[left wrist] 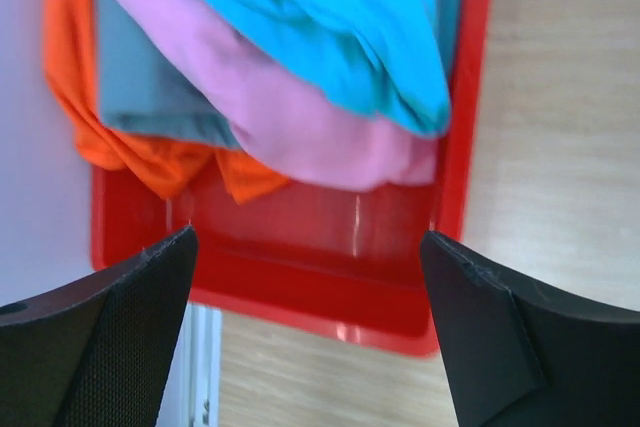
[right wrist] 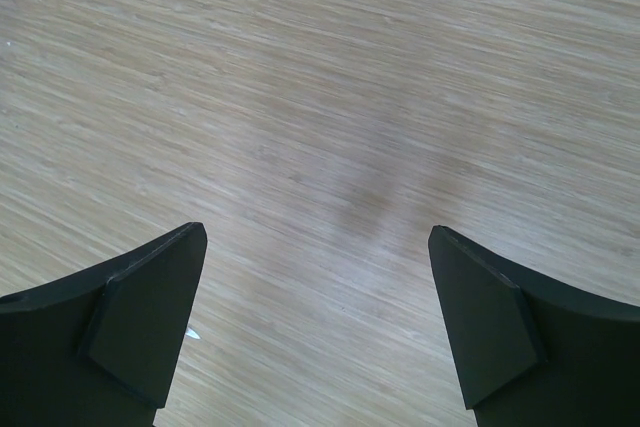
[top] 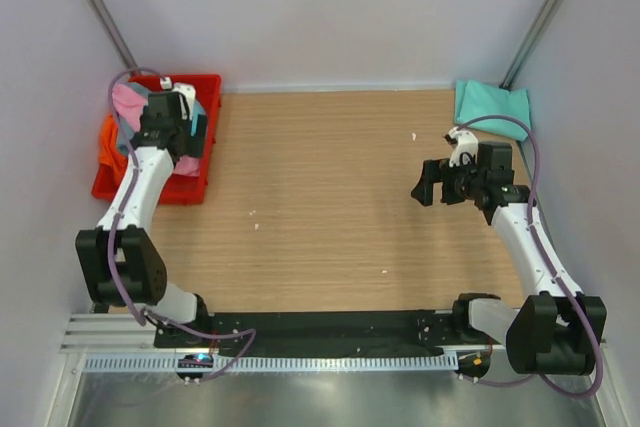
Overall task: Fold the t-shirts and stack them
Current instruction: Grab the tshirt from the pile
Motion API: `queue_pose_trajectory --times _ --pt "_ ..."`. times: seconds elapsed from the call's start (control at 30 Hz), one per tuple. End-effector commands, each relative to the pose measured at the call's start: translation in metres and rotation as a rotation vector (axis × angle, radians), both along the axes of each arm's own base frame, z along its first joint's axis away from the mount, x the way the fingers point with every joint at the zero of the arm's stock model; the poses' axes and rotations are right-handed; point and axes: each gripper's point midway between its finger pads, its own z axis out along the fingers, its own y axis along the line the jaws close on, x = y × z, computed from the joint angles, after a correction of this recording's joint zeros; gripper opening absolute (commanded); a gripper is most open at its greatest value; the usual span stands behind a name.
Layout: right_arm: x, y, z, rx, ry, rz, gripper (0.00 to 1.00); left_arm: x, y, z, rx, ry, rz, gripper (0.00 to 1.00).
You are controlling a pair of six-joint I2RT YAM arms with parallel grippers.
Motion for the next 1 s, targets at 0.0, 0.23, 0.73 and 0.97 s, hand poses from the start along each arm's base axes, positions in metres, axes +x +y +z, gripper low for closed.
queue_pose_trajectory --times 0.0,0.23,0.73,0.97 --pt "0.009 -0.002 0.018 -0.033 -0.07 0.017 1.0 0.035 0.022 0.045 -0.029 -0.109 0.068 0.92" --pt "0.009 -0.004 0.018 -0.044 -0.074 0.015 1.0 0.084 0.057 0.037 -0.211 -0.044 0.138 0.93" --pt "0.009 -0.004 0.008 -0.057 -0.04 0.026 1.0 0.142 0.061 -0.015 -0.289 0.044 0.113 0.7" --pt "0.01 -0.006 0.004 -0.066 -0.029 0.021 1.0 0.157 0.061 -0.028 -0.312 0.044 0.119 0.68"
